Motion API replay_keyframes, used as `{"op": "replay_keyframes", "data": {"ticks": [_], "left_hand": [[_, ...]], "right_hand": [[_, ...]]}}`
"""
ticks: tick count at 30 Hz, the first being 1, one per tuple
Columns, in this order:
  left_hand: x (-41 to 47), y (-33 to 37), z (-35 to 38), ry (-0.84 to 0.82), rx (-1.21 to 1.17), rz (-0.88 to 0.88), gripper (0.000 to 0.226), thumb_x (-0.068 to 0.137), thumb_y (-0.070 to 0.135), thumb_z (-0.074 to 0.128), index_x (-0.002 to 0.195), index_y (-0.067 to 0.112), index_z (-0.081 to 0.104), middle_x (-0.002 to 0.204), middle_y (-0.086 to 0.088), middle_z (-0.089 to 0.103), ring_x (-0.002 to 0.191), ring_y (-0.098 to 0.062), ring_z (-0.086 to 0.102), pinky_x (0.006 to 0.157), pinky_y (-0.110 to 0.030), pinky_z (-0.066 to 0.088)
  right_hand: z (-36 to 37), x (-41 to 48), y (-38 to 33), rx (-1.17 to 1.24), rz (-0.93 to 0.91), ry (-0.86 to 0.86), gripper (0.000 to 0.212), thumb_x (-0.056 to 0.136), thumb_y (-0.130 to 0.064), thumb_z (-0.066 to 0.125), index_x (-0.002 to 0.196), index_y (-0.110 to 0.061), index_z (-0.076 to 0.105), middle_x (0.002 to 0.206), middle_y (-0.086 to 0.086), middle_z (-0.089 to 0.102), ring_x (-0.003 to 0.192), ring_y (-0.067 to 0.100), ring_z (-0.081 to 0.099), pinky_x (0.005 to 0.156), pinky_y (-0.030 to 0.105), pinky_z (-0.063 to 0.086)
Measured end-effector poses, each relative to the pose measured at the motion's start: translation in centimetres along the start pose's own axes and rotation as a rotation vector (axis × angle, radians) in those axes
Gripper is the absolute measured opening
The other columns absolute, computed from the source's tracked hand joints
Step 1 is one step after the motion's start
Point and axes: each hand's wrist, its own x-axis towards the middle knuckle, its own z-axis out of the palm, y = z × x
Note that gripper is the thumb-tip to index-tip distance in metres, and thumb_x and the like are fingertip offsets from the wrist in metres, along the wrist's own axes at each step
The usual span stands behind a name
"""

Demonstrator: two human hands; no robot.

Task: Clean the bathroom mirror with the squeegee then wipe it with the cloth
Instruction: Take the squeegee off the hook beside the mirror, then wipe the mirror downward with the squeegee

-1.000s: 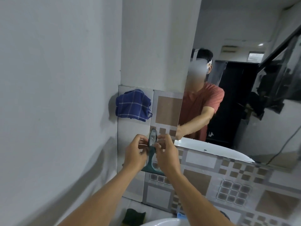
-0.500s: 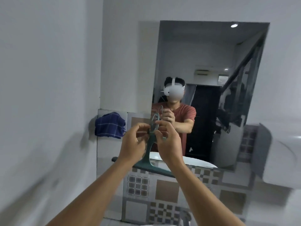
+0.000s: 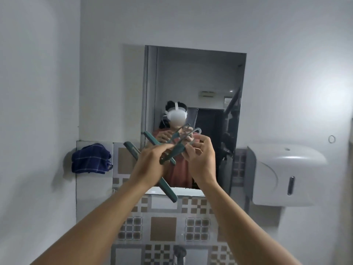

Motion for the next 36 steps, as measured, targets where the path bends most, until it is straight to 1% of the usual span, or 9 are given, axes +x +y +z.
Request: {"op": "replay_keyframes", "data": {"ticks": [4,7,9,13,18,24,28,33,36], "left_hand": [[2.1,0.9,-0.5,-0.009,0.117,0.156,0.056,0.076,-0.011,0.074,0.127,0.01,0.067,0.116,-0.007,0.073,0.102,-0.021,0.07,0.093,-0.039,0.058],[3.4,1.5,-1.1,-0.023,0.172,0.253,0.052,0.079,-0.008,0.073,0.127,0.007,0.067,0.117,-0.009,0.073,0.101,-0.023,0.071,0.094,-0.04,0.058],[4.3,1.7,-1.5,-0.036,0.213,0.311,0.054,0.078,-0.012,0.071,0.128,0.008,0.066,0.113,-0.009,0.074,0.097,-0.023,0.071,0.091,-0.037,0.059],[6.0,1.8,-2.1,-0.052,0.285,0.421,0.055,0.076,-0.018,0.07,0.125,0.005,0.068,0.104,-0.009,0.076,0.089,-0.024,0.071,0.085,-0.028,0.057],[8.1,2.5,-2.7,-0.08,0.34,0.495,0.049,0.079,-0.018,0.068,0.123,0.002,0.069,0.108,-0.013,0.075,0.093,-0.026,0.071,0.084,-0.035,0.06],[8.4,1.5,-2.7,0.094,0.395,0.396,0.046,0.077,-0.009,0.072,0.122,0.0,0.068,0.111,-0.014,0.073,0.101,-0.028,0.068,0.089,-0.039,0.059],[3.8,-1.8,0.5,0.249,0.348,0.314,0.02,0.091,0.016,0.06,0.11,0.011,0.063,0.105,-0.006,0.065,0.095,-0.017,0.057,0.085,-0.023,0.044],[1.3,-6.7,4.3,0.125,0.356,0.122,0.015,0.089,0.024,0.053,0.104,0.022,0.054,0.107,0.001,0.058,0.098,-0.016,0.059,0.083,-0.027,0.054],[3.3,-8.3,5.0,0.064,0.417,0.043,0.029,0.088,0.032,0.061,0.115,0.02,0.059,0.118,0.002,0.056,0.107,-0.016,0.059,0.086,-0.028,0.057]], "right_hand": [[-2.4,0.8,-1.3,-0.128,-0.112,-0.007,0.047,0.095,-0.013,0.069,0.13,-0.038,0.05,0.102,-0.01,0.065,0.09,0.01,0.071,0.078,0.021,0.059],[-3.8,1.4,-2.1,-0.359,-0.24,-0.031,0.063,0.092,-0.018,0.073,0.145,-0.034,0.043,0.114,-0.01,0.048,0.086,-0.011,0.06,0.071,0.001,0.045],[-4.6,2.0,-2.3,-0.534,-0.303,-0.042,0.067,0.092,-0.028,0.074,0.149,-0.038,0.04,0.127,-0.002,0.038,0.094,-0.013,0.056,0.078,0.007,0.046],[-5.5,4.0,-2.3,-0.87,-0.432,-0.086,0.057,0.093,-0.044,0.068,0.147,-0.035,0.051,0.154,0.007,0.034,0.14,0.028,0.035,0.111,0.049,0.038],[-5.5,6.3,-2.9,-1.125,-0.691,-0.166,0.054,0.091,-0.052,0.062,0.139,-0.028,0.059,0.124,0.003,0.064,0.125,0.029,0.054,0.108,0.069,0.035],[-3.9,9.9,-3.7,-1.152,-0.817,-0.196,0.042,0.094,-0.044,0.064,0.127,-0.019,0.062,0.112,0.0,0.063,0.097,0.022,0.065,0.087,0.041,0.051],[-2.4,12.1,-4.7,-1.148,-0.762,-0.217,0.039,0.097,-0.041,0.062,0.13,-0.022,0.059,0.117,-0.003,0.065,0.101,0.024,0.063,0.089,0.039,0.049],[-0.3,15.0,-5.9,-1.099,-0.746,-0.213,0.044,0.1,-0.042,0.057,0.143,-0.029,0.051,0.109,0.002,0.062,0.099,0.025,0.063,0.089,0.041,0.05],[1.0,17.2,-6.4,-1.084,-0.741,-0.188,0.042,0.1,-0.042,0.058,0.139,-0.029,0.053,0.105,0.002,0.064,0.097,0.024,0.065,0.09,0.043,0.05]]}}
